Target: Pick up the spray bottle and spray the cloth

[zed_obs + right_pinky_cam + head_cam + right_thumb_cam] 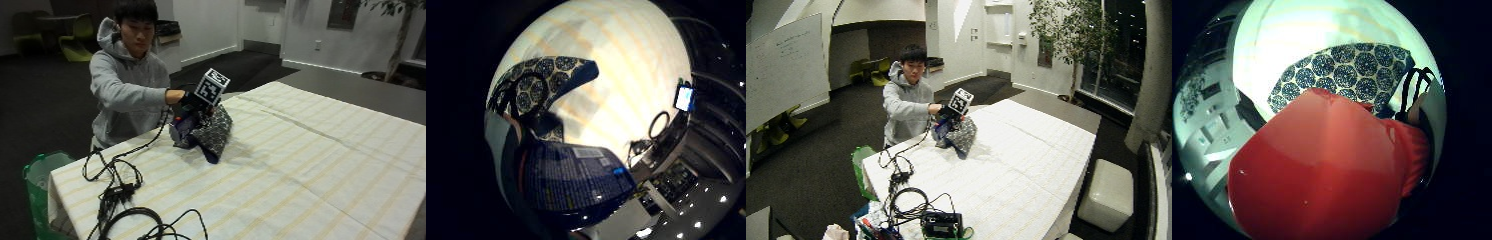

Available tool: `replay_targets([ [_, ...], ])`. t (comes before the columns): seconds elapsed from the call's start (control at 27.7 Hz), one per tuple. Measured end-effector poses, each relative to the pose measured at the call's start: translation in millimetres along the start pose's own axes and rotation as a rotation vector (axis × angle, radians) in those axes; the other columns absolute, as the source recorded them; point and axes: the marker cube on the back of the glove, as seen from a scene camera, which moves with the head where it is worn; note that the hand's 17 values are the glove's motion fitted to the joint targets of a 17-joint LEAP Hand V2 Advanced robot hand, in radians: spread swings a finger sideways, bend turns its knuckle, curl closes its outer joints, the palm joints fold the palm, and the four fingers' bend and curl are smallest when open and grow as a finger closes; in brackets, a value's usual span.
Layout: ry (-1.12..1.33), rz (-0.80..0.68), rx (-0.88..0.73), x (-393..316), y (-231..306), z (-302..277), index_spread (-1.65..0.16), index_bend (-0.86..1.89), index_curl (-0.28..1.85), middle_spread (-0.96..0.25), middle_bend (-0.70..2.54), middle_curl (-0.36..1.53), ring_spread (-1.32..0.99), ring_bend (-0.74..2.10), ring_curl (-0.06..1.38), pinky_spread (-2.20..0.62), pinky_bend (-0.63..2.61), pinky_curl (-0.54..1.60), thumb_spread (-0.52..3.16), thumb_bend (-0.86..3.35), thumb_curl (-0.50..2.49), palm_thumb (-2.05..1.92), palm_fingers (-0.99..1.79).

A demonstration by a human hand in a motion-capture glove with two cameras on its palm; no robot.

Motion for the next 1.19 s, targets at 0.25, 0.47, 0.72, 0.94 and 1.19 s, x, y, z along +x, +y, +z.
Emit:
replay_targets([
  [0.25, -0.16, -0.118, 0.025, -30.7, 1.7, 7.2, -0.17, 0.42, 0.52, -0.1, 0.49, 0.46, -0.16, 0.42, 0.41, -0.24, 0.37, 0.38, 0.2, -0.03, 0.71, 0.98, 1.35],
  [0.47, -0.444, -0.277, 0.225, -71.6, 15.2, -42.3, -0.16, 0.41, 0.52, -0.1, 0.5, 0.46, -0.16, 0.42, 0.41, -0.24, 0.37, 0.38, 0.2, -0.03, 0.72, 0.98, 1.35],
  [0.72, -0.93, -0.266, 0.623, -97.9, -12.4, -102.0, -0.16, 0.4, 0.53, -0.1, 0.49, 0.46, -0.16, 0.41, 0.41, -0.24, 0.39, 0.39, 0.2, -0.03, 0.73, 0.98, 1.35],
  [0.94, -1.262, -0.228, 0.872, -113.8, -70.6, -104.5, -0.16, 0.38, 0.53, -0.09, 0.49, 0.46, -0.15, 0.41, 0.41, -0.24, 0.4, 0.39, 0.2, -0.03, 0.73, 0.98, 1.34],
  [1.19, -1.305, -0.108, 1.024, -135.9, -136.3, -89.1, -0.16, 0.37, 0.53, -0.08, 0.5, 0.46, -0.15, 0.41, 0.41, -0.24, 0.39, 0.4, 0.2, -0.03, 0.74, 0.98, 1.33],
])
